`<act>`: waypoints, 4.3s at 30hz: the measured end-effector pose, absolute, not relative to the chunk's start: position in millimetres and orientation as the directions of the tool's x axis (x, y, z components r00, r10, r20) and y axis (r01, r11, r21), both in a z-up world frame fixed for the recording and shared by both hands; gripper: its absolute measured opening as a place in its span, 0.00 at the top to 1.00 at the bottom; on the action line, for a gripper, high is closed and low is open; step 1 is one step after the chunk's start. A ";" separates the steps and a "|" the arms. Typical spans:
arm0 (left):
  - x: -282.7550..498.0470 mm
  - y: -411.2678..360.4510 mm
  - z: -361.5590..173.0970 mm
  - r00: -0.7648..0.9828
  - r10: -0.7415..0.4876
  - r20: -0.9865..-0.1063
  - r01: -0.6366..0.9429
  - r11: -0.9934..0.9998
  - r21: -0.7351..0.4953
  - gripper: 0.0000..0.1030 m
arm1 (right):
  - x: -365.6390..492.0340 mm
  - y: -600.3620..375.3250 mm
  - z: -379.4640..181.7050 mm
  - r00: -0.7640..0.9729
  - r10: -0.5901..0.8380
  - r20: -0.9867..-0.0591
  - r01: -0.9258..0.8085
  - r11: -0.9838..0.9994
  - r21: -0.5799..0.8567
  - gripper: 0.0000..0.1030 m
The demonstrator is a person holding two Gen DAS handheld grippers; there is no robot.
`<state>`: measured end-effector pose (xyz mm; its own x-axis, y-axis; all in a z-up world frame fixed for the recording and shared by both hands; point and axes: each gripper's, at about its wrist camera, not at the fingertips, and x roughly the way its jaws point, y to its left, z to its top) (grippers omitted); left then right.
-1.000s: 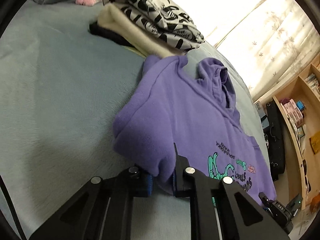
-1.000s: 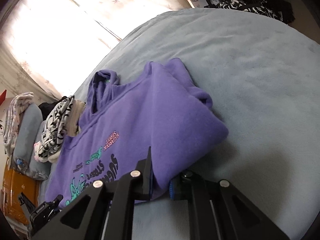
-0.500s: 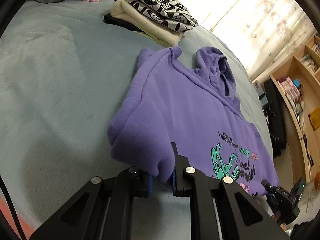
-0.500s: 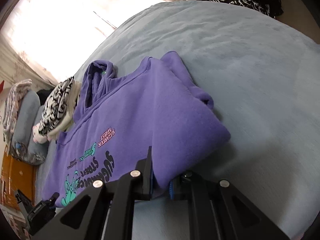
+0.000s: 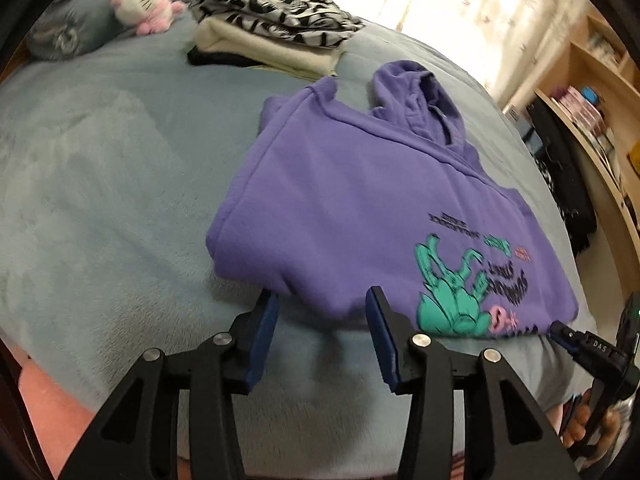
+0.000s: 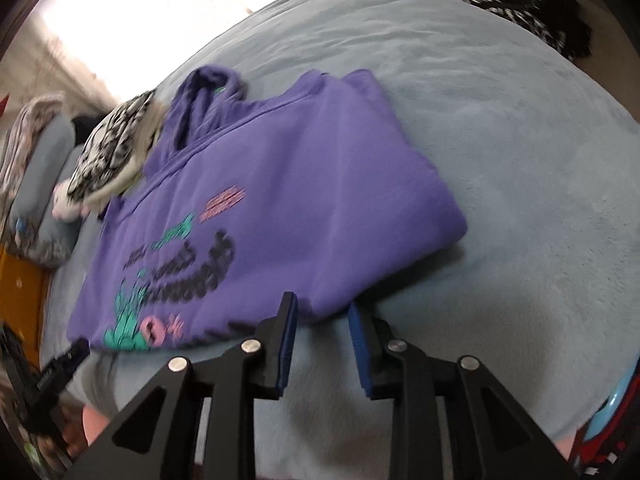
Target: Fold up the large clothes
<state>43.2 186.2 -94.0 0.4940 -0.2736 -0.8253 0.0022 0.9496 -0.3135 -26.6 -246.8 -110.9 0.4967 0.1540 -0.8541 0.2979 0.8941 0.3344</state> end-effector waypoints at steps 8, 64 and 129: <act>39.0 158.5 -44.6 0.522 -0.356 -0.775 0.202 0.934 -0.293 0.54 | -31.9 -202.9 -78.0 0.520 0.238 -0.820 0.084 0.941 0.327 0.73; 441.0 82.8 -170.7 0.457 -0.230 -0.859 0.190 0.969 -0.158 0.94 | 418.2 -211.8 -139.6 0.436 0.356 -0.827 0.080 0.900 0.429 0.74; 320.3 96.3 -59.1 0.598 -0.367 -0.713 0.329 0.923 -0.199 0.97 | 237.7 -254.6 -12.4 0.709 0.447 -0.546 -0.179 0.863 0.473 0.94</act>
<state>320.3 96.3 -59.1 0.5982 -0.3665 -0.7126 0.3288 0.9232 -0.1989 237.7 -254.6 -12.4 0.7090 0.4466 -0.5458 -0.1791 0.8625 0.4732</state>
